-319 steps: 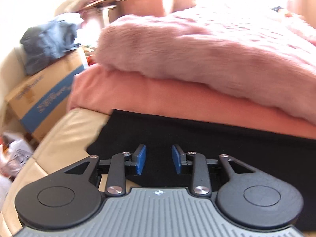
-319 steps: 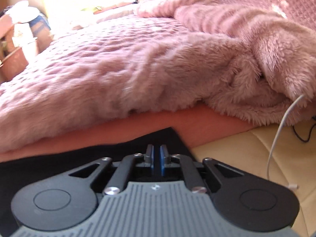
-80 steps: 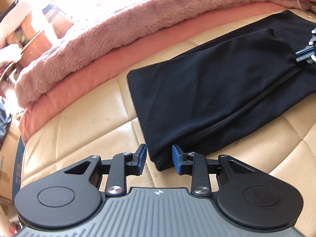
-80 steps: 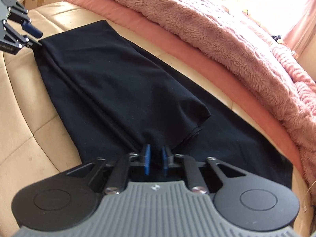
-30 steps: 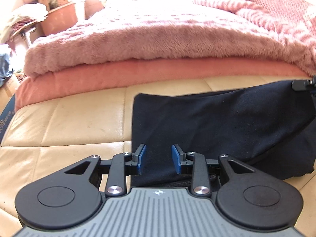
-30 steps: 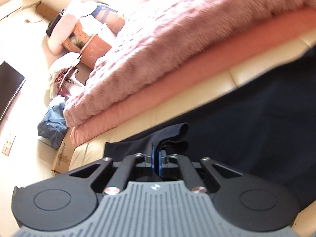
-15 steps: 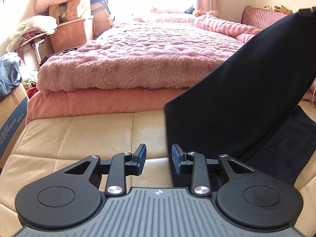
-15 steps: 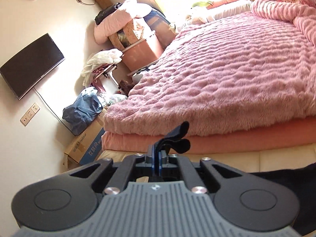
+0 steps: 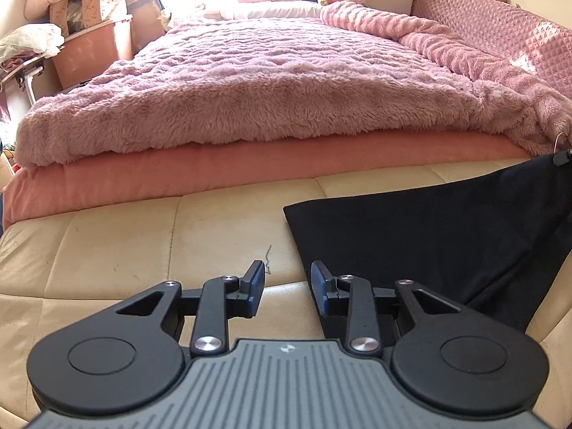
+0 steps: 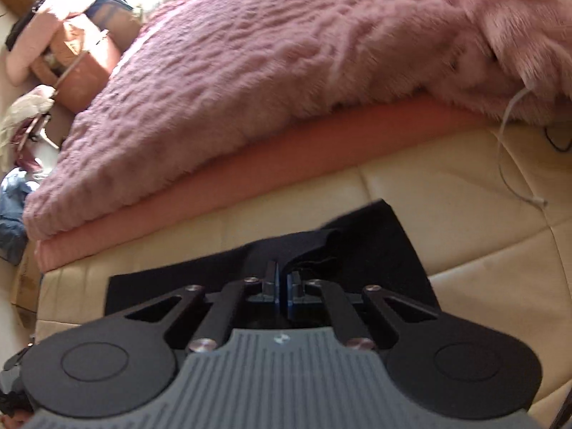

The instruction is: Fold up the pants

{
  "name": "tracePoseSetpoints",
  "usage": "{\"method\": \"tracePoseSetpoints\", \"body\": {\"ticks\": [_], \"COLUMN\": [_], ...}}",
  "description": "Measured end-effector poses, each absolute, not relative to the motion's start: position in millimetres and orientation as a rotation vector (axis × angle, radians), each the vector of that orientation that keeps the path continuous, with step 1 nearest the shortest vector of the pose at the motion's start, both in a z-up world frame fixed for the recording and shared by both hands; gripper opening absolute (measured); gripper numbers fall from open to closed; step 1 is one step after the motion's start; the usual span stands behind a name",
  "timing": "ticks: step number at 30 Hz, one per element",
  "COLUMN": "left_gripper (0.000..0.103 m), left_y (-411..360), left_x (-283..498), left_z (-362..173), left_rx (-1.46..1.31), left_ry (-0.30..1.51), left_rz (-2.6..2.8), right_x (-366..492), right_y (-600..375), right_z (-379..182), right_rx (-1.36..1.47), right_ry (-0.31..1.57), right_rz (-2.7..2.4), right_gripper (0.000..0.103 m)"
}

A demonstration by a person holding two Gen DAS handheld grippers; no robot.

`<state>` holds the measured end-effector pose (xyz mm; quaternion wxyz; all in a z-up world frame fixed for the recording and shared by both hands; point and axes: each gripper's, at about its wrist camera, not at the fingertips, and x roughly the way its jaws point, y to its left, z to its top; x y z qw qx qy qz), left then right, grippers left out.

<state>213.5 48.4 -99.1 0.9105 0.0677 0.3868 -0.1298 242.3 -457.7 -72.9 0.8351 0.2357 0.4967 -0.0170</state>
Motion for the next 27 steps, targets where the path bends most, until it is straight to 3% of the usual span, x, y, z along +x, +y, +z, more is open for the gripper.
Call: {"method": "tracePoseSetpoints", "body": {"ticks": [7,14,18,21,27], "left_gripper": [0.037,0.037,0.037,0.037,0.037], "left_y": [38.5,35.4,31.3,25.1,22.1], "left_x": [226.0,234.4,241.4,242.3,245.9], "left_z": [-117.7,-131.3,-138.4,-138.4,-136.8], "left_rx": [0.162,0.166,0.143,0.151,0.166], "left_ry": [0.846,0.879,0.902,0.907,0.899], "left_rz": [-0.273,-0.262,-0.258,-0.276,-0.283], "right_x": [235.6,236.1,257.5,256.4,246.6], "right_y": [-480.1,-448.3,-459.6,-463.0,-454.4], "right_z": [-121.9,-33.1,-100.5,-139.5,-125.7], "right_rx": [0.507,0.391,0.285,0.258,0.211], "right_ry": [1.075,0.843,1.041,1.061,0.984], "right_rz": [-0.073,0.093,-0.035,-0.065,-0.052], "right_gripper": [0.0,0.0,0.0,0.0,0.0]}}
